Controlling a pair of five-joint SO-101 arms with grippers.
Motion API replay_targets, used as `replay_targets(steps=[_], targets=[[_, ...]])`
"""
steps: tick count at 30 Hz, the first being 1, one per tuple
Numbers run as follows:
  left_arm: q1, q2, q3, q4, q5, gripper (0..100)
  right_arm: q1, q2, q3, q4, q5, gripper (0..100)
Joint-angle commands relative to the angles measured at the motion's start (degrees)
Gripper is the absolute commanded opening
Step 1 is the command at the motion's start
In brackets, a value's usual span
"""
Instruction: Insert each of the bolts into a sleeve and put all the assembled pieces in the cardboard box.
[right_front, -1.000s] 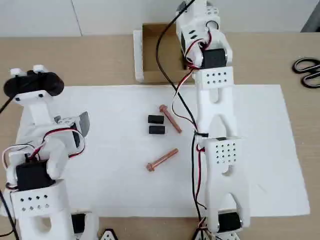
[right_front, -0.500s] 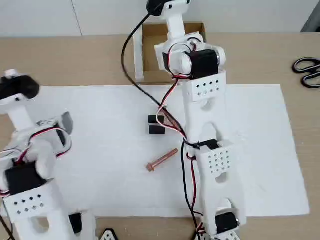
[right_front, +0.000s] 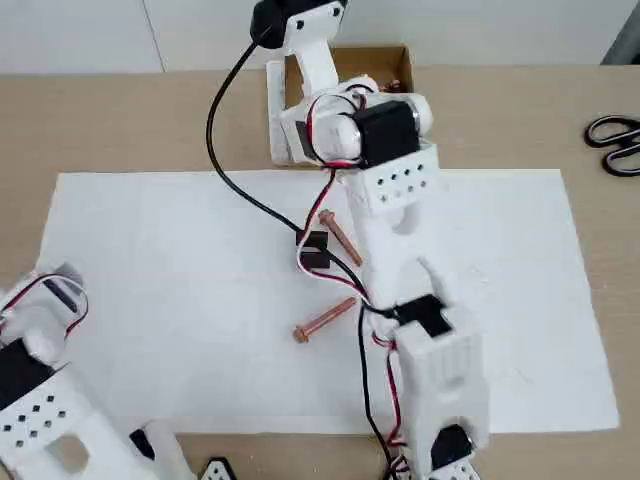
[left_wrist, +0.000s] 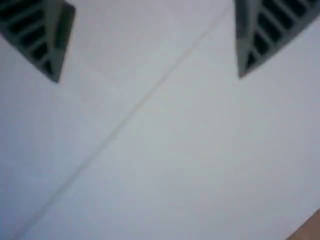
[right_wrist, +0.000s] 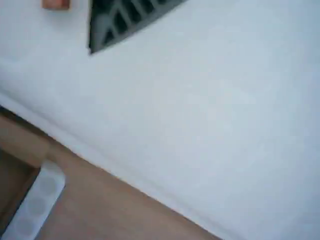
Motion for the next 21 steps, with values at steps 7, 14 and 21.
replay_targets(steps=[7, 14, 21], targets=[[-0.18, -0.62, 4.00, 0.26, 0.26, 22, -5.05, -30.46, 49.93, -0.75, 10.81, 16.2], [-0.18, -0.62, 4.09, 0.35, 0.35, 22, -4.88, -31.08, 54.86, -10.77, 6.68, 16.4], [-0.18, -0.62, 4.18, 0.35, 0.35, 22, -1.19, -30.20, 60.57, -15.78, 2.46, 16.2]])
